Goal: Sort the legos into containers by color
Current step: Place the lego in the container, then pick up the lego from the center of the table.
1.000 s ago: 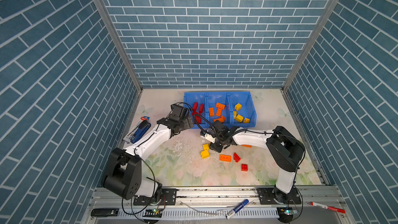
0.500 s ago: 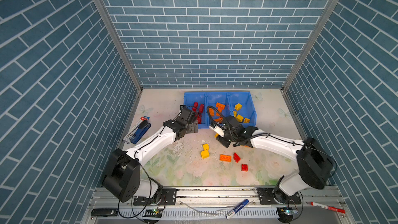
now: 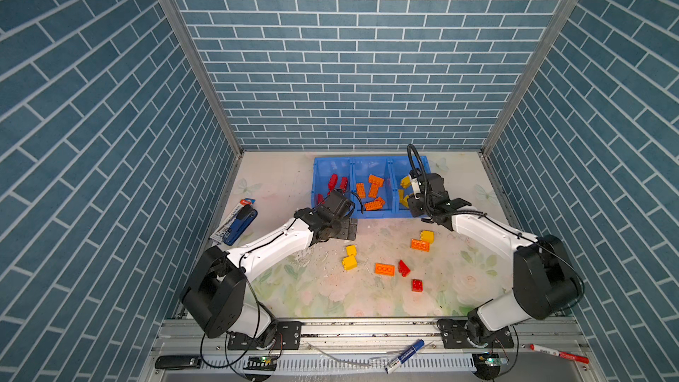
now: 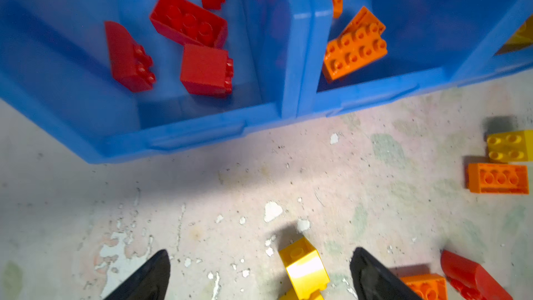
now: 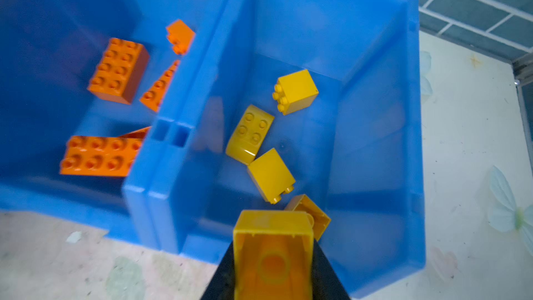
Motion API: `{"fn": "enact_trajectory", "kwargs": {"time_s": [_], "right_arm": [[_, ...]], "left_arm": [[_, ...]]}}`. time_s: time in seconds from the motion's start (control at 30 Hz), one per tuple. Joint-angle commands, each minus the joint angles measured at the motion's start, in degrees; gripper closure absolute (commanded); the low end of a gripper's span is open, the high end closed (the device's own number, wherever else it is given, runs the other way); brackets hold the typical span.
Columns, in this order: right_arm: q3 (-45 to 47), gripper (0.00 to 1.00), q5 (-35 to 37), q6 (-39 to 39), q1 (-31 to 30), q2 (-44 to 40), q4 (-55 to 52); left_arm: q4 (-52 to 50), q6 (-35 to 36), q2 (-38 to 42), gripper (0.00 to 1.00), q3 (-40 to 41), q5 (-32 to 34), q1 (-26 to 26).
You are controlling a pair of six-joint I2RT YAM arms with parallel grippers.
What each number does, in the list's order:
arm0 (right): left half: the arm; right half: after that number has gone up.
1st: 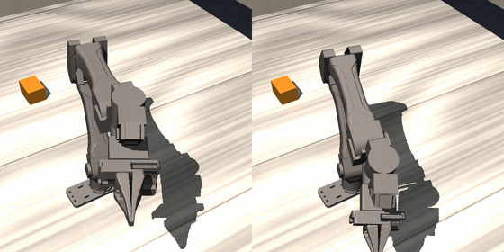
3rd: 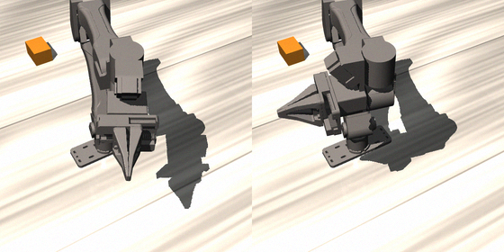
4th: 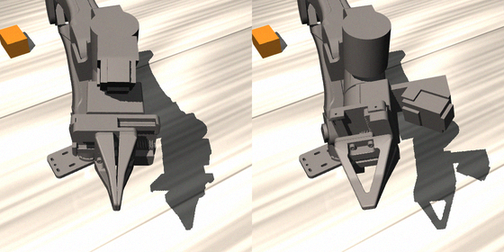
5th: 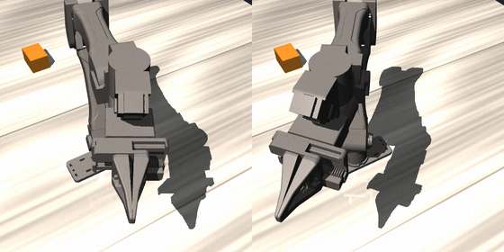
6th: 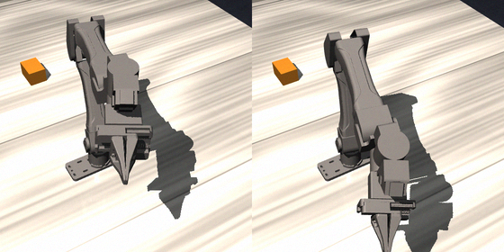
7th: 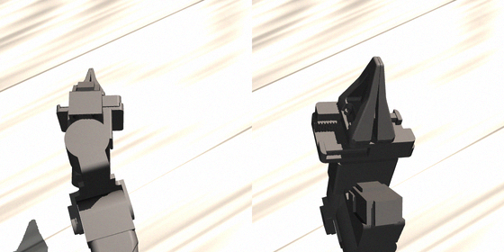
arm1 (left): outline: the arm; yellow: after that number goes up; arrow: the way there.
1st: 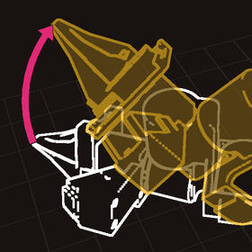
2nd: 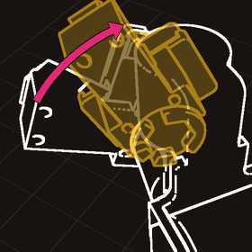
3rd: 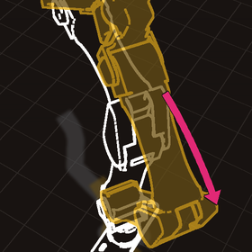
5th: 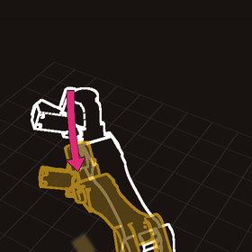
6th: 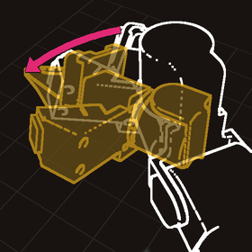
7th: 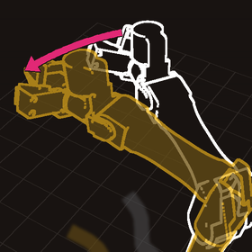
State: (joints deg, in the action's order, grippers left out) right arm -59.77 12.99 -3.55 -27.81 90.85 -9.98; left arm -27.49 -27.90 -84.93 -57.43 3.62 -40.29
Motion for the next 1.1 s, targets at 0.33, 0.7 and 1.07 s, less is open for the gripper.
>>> {"fn": "enact_trajectory", "kwargs": {"time_s": [0.33, 0.7, 1.07], "right_arm": [[-23.34, 0.48, 13.28, -4.54, -0.02, 16.47, -10.79], [-14.77, 0.22, 9.07, -4.29, -3.69, 7.77, -6.49], [2.22, 0.01, 10.48, -9.64, -3.93, -3.82, 12.62]], "left_arm": [[-3.09, -2.59, -7.99, 0.11, -0.02, -6.60, -3.89], [-4.46, -1.89, -13.10, 0.26, -2.47, -6.66, -4.35], [-5.69, -1.49, -16.67, 0.55, -5.01, -5.90, -4.51]]}}
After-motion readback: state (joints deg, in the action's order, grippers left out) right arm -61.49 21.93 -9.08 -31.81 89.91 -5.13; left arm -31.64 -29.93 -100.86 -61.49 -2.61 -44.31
